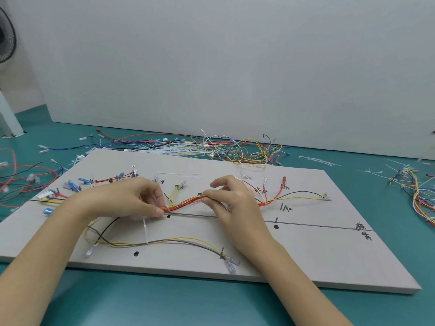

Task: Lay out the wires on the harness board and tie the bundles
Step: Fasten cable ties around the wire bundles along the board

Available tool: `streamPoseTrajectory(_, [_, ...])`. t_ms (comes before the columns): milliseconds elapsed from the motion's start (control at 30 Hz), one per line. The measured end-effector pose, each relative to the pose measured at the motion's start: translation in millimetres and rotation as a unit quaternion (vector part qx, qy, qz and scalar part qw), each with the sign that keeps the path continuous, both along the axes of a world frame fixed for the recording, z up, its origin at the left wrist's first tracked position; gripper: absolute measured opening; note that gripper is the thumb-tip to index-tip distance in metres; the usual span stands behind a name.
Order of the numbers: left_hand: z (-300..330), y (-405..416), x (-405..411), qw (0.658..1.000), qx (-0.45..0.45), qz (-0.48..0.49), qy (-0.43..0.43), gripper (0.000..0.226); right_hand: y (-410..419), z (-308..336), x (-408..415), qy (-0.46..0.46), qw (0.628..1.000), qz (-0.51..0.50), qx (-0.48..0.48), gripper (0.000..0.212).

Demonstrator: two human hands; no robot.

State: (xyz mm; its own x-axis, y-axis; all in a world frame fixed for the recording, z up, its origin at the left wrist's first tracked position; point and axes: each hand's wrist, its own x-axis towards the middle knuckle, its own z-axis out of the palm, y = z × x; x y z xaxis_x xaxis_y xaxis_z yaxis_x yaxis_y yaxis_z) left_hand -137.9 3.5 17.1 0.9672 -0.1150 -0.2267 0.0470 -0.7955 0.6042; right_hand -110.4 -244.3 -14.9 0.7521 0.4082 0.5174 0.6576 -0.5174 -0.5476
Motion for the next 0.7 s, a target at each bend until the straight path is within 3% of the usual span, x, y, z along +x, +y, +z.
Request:
streamPoseTrajectory(100, [-1.9,-11.7,0.2,0.998,0.040,0.040,-0.033,0.028,-2.6,0.4,0.4,0.018,1.000,0.005,-0.020,0.015])
streamPoseTrajectory(367, [-1.9,-25.5,0.9,0.996,0.014,0.055,-0.062,0.021,-7.4,-1.4,2.9,0.043,0.998,0.008,-0.046,0.019])
streamPoseTrajectory(533, [-2.8,-25.2,-0.7,0.990,0.082,0.035,-0.108,0.018,-7.6,-2.4,3.6,0.046,0.998,0.006,-0.052,0.019])
streamPoseTrajectory(700, [-3.7,-22.2,-0.4,0.990,0.088,0.012,-0.109,0.016,-8.3,-2.7,3.1,0.050,0.997,0.000,-0.056,0.018])
